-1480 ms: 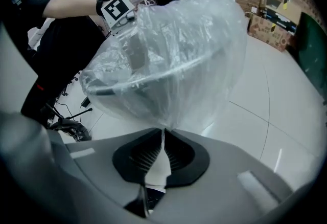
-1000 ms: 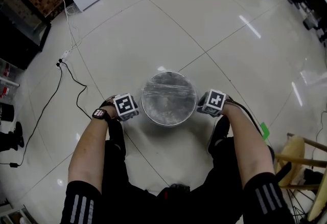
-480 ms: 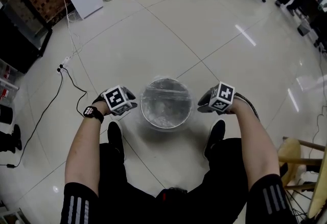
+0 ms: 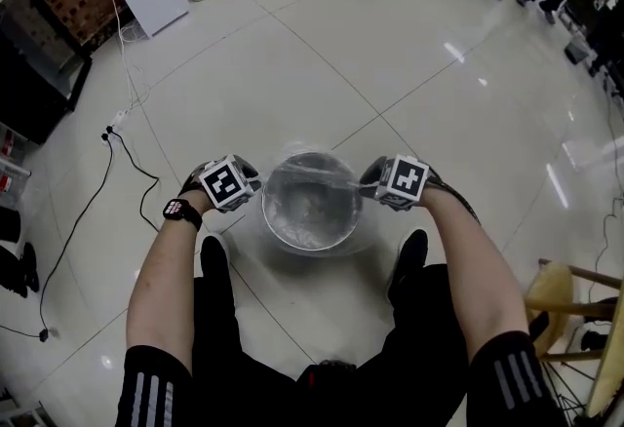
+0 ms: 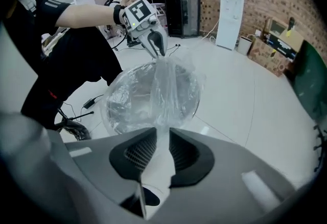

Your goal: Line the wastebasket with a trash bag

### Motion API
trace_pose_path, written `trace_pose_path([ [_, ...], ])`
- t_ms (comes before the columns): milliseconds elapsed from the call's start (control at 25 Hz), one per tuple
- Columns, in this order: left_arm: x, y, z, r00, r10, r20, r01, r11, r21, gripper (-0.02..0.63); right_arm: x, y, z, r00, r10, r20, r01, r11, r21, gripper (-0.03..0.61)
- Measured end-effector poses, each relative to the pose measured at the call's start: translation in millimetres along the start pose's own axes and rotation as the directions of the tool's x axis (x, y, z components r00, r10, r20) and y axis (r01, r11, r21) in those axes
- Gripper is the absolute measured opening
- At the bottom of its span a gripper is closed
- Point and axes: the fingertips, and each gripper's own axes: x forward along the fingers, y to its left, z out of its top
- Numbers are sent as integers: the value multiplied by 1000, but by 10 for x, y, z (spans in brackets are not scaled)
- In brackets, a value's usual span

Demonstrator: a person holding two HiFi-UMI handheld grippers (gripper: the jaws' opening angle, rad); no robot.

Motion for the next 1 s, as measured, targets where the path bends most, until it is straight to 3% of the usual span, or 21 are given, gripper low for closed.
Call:
trace_pose_path([
  [80, 25, 55, -40, 1000, 19, -3, -19, 1000, -10, -2, -13, -111, 6, 999, -36, 16, 36, 999, 18, 20],
  [120, 43, 105, -92, 999, 36, -11, -36, 999, -25, -8, -6, -171, 2, 998, -52, 24, 51, 998, 30, 13],
  [320, 78, 363, -107, 995, 91, 41, -84, 988, -132, -8, 68, -465, -6, 992, -117, 56, 111, 989, 95, 9],
  [480, 122, 541, -55, 985, 158, 68, -146, 976, -163, -8, 107, -659, -2, 980, -170, 101, 153, 975, 163, 9],
  [680, 255, 789, -72, 966, 251, 58, -227, 938, -263, -8, 205, -845, 13, 970, -214, 117, 181, 954, 240, 9],
  [840, 419, 895, -79, 971, 238, 24, -214, 910, -355, -6, 330, -1001, -10, 969, -230, 94, 192, 933, 306, 9],
  [1000, 628, 923, -205, 980, 194, -40, -194, 900, -390, -6, 429, -1106, -83, 972, -227, 53, 196, 919, 343, 8],
])
